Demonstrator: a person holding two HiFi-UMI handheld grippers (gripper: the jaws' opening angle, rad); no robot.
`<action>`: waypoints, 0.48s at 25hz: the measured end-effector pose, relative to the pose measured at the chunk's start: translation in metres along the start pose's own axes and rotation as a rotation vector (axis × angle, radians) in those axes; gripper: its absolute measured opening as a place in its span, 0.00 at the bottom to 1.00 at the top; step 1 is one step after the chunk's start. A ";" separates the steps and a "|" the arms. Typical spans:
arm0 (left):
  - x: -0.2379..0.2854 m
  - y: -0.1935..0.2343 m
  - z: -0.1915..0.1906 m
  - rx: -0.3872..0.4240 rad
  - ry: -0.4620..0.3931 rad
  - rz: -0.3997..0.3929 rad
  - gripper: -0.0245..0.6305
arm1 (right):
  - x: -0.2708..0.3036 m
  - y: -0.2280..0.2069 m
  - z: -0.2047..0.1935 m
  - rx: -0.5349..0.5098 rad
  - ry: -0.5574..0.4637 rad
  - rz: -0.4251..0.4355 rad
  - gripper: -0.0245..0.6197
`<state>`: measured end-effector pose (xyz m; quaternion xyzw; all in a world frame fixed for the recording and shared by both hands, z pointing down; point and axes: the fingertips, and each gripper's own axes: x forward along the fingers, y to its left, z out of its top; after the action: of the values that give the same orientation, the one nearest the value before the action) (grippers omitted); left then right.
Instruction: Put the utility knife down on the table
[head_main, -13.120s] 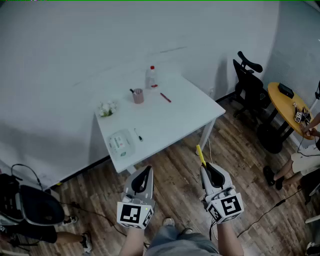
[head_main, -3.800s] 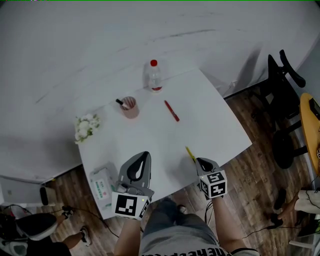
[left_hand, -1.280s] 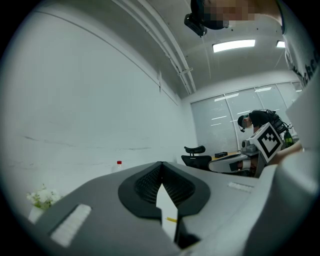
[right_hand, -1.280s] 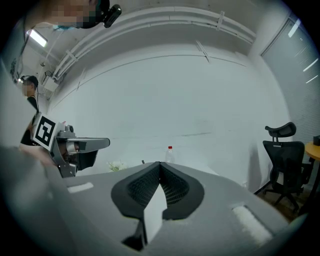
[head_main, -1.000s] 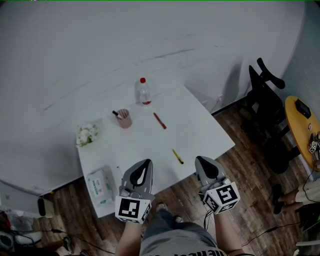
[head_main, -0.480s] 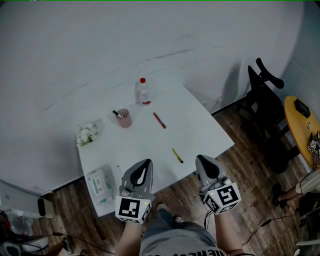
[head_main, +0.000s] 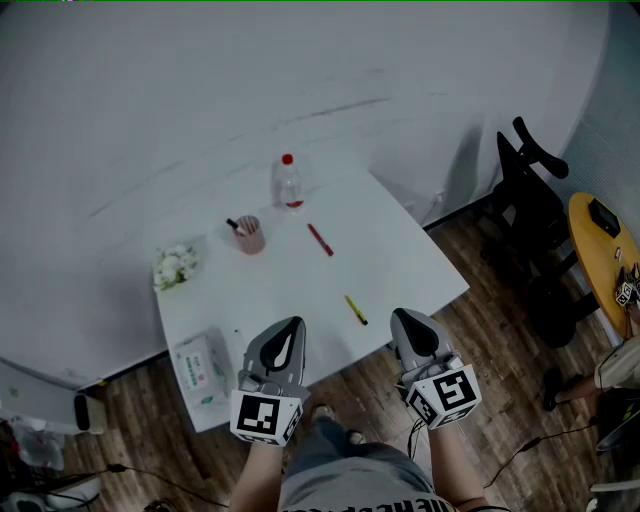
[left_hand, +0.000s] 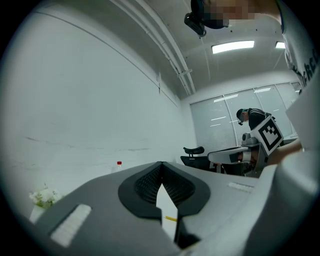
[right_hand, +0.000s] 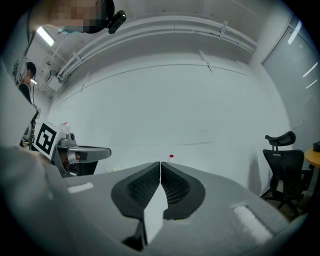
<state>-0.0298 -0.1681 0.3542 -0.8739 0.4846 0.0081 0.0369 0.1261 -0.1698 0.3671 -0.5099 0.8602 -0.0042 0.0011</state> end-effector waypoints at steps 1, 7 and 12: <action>0.000 0.000 0.000 0.000 -0.001 0.000 0.06 | 0.000 0.001 0.000 -0.001 0.001 -0.001 0.04; -0.001 0.006 -0.001 -0.001 -0.006 0.002 0.06 | 0.003 0.003 -0.002 -0.003 -0.005 -0.002 0.04; -0.001 0.010 -0.003 -0.003 -0.007 0.005 0.06 | 0.007 0.004 0.000 -0.006 -0.001 -0.008 0.04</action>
<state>-0.0389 -0.1731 0.3562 -0.8727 0.4866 0.0120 0.0372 0.1192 -0.1742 0.3670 -0.5132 0.8583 -0.0014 0.0001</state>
